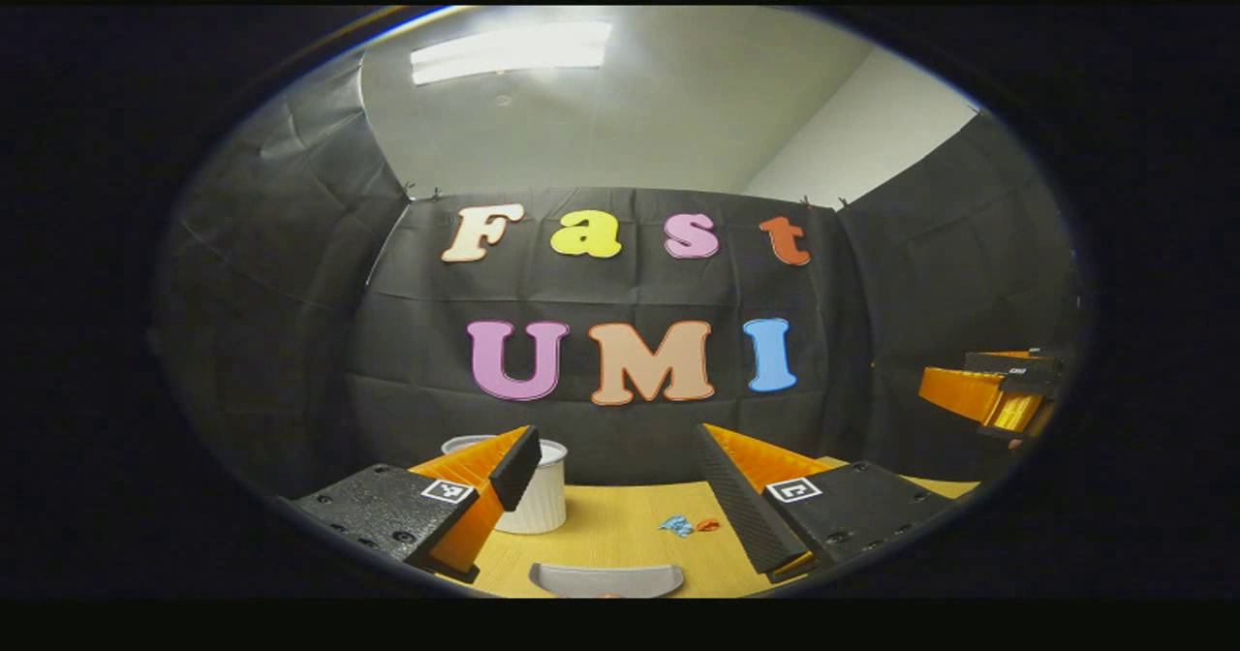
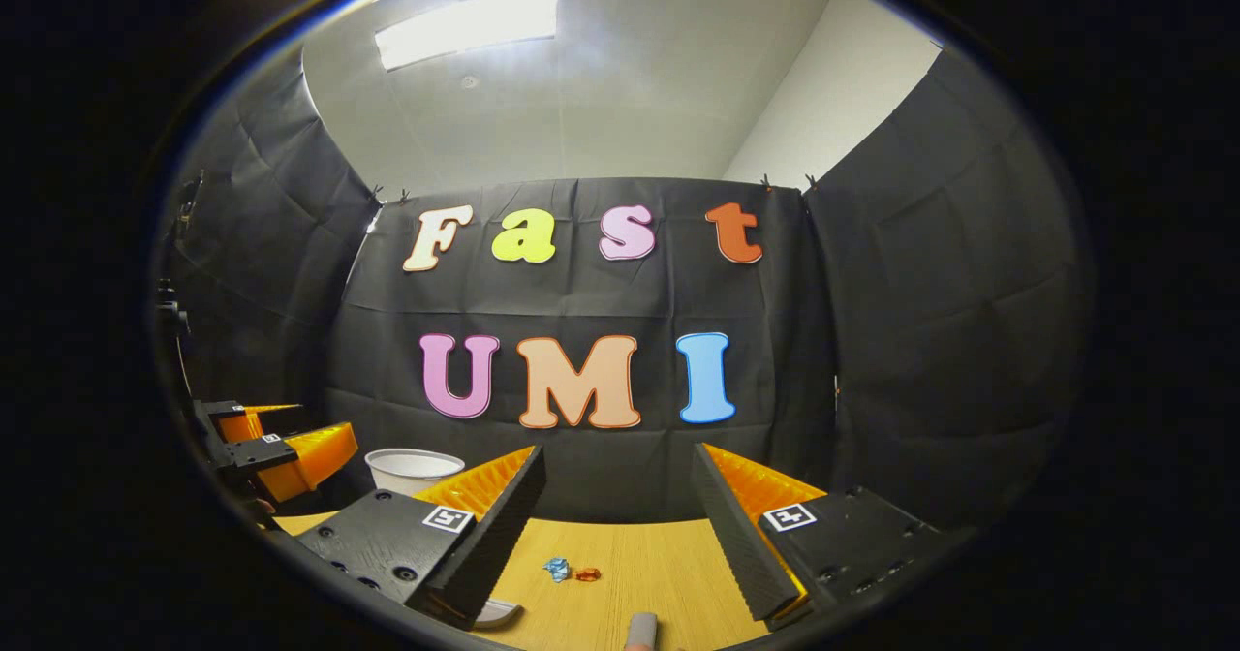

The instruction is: Pick up the small broom and dustpan from the desktop, sweep the trash into the dustpan with the broom, and then empty the trash into the garbage bin.

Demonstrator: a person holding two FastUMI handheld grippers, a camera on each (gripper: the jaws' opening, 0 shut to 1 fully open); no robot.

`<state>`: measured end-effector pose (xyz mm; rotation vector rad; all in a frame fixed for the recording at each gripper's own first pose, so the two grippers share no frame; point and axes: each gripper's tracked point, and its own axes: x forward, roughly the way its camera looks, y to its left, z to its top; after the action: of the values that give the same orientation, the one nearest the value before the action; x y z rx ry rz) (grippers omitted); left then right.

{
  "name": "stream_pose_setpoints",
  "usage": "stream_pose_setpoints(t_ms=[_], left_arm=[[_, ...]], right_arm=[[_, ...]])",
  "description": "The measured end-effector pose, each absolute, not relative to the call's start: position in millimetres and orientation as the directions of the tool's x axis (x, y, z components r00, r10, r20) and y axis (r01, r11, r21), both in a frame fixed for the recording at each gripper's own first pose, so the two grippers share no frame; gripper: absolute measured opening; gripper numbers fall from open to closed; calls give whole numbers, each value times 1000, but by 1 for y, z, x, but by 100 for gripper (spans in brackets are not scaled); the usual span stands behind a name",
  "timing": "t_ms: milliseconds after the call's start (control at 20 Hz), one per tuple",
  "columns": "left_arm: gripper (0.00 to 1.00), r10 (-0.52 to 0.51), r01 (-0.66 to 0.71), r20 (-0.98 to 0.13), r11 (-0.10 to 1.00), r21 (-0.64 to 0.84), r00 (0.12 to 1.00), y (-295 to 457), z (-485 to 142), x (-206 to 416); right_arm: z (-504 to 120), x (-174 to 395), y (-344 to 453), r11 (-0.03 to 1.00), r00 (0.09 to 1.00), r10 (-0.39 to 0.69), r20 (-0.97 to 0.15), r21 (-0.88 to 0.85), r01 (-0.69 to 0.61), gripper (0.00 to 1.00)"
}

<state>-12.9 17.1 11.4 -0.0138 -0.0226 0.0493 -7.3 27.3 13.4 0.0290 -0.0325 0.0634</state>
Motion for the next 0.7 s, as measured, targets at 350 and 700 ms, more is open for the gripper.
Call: stream_pose_setpoints(t_ms=[350, 700], left_arm=[[93, 48, -43, -178, 999, 31, 983, 7, -45, -26], [94, 66, -99, -516, 994, -36, 854, 6, -160, -53]], right_arm=[[-59, -2, 4, 997, 981, 75, -180, -11, -78, 92], [-190, -3, -14, 990, 823, 137, -552, 55, -128, 93]])
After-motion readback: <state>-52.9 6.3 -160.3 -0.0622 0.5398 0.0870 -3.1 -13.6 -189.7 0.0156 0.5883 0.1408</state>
